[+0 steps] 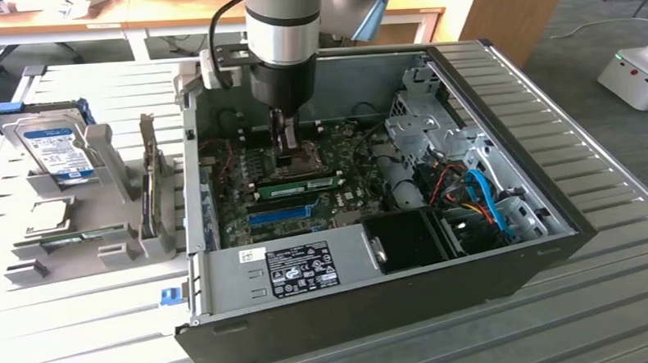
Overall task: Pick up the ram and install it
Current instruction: 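Press down the ram until it locks into place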
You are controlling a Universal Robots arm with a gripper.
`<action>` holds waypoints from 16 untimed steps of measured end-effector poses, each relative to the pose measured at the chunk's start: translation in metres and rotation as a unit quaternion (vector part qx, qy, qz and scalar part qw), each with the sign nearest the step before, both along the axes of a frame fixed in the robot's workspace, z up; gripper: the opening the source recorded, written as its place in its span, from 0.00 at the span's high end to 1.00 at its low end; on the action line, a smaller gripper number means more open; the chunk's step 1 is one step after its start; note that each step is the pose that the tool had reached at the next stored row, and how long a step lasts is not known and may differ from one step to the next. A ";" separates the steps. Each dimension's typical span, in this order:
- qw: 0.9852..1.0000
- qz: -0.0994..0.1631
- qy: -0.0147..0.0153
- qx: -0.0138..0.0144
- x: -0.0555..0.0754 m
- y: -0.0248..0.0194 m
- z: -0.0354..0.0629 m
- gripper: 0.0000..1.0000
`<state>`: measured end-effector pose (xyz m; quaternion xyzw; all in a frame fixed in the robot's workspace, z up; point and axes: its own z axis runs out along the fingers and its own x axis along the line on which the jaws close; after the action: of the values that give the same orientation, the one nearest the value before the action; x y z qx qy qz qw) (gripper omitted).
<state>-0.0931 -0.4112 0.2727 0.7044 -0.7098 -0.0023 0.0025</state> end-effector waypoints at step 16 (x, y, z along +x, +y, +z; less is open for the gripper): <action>1.000 0.000 0.000 0.000 0.000 0.0000 0.0217 0.90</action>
<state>-0.0931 -0.4112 0.2944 0.7044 -0.7098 -0.0023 0.0024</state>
